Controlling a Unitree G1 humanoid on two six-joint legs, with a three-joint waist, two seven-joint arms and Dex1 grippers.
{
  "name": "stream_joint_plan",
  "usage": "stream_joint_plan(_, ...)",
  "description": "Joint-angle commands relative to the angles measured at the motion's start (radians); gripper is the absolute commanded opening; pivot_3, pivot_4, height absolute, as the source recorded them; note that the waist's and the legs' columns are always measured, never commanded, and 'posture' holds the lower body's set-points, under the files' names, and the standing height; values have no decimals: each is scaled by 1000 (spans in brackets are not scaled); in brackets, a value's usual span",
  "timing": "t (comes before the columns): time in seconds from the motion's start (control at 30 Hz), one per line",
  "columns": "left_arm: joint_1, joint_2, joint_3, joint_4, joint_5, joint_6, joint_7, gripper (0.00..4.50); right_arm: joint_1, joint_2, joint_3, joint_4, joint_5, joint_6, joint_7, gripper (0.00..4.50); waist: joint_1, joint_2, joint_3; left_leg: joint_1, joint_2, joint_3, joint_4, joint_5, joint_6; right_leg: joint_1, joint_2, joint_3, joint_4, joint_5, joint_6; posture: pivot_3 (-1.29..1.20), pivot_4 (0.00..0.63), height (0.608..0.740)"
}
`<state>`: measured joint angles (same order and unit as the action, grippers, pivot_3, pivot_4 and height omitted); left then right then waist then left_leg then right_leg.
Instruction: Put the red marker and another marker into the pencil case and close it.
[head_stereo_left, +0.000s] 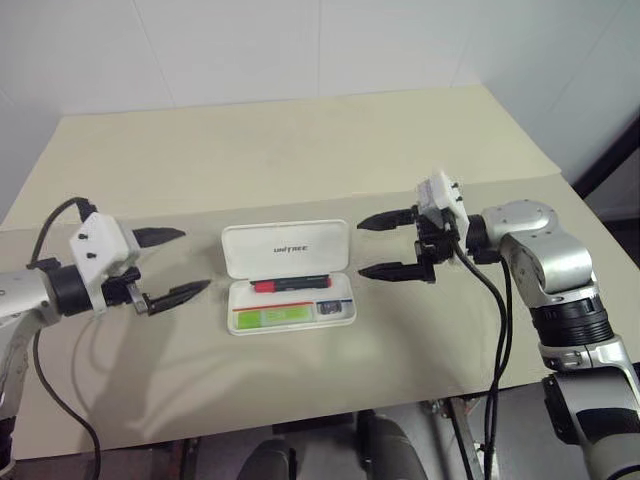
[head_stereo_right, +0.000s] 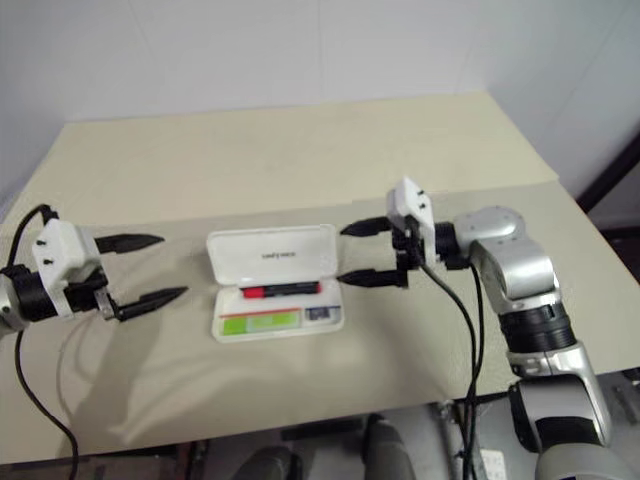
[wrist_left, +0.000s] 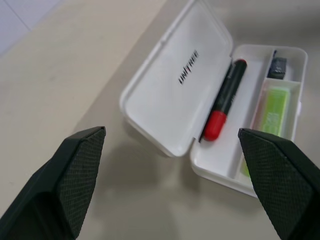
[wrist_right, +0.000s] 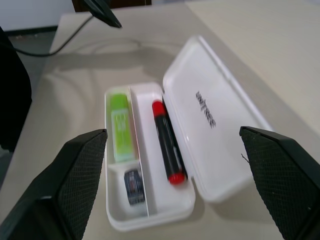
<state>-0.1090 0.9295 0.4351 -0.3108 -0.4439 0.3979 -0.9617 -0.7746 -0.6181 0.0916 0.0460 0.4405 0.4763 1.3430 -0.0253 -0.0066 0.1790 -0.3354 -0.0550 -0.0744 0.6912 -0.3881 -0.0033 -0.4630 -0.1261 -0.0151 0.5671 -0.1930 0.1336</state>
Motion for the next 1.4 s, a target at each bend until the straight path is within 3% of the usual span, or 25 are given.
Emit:
stream_joint_plan(0.03,-17,15,46,40,-1,-19,13,4500,8,1,-58,-78,81,15,3,4476,1,0,0,0,0,0,0,0,0,0,0,0,0,0,0,0,150,740)
stream_joint_plan(0.4,-149,-32,-36,267,62,-60,119,4500,32,-18,-68,-136,125,13,-23,4476,1,0,0,0,0,0,0,0,0,0,0,-1,0,0,0,0,150,740)
stream_joint_plan(0.53,-204,-63,-110,326,115,-77,164,3580,45,-25,-62,-142,119,6,-25,4500,1,0,0,0,0,0,0,0,0,0,-1,-2,0,0,0,0,150,740)
stream_joint_plan(0.87,-327,-125,-228,430,194,-87,225,96,70,-45,-68,-166,124,1,-25,4500,2,0,0,0,-1,1,0,0,0,0,-2,-4,0,0,0,0,150,740)
stream_joint_plan(1.2,-482,-237,-302,612,255,-119,297,40,85,-47,-66,-179,126,0,-37,4500,4,0,0,-1,-1,1,2,0,0,0,-2,-4,0,1,1,0,150,740)
stream_joint_plan(1.4,-498,-281,-314,587,213,-112,234,40,87,-46,-65,-181,124,-1,-49,4500,2,0,0,-1,-1,2,2,0,0,0,-2,-4,0,1,2,0,150,740)
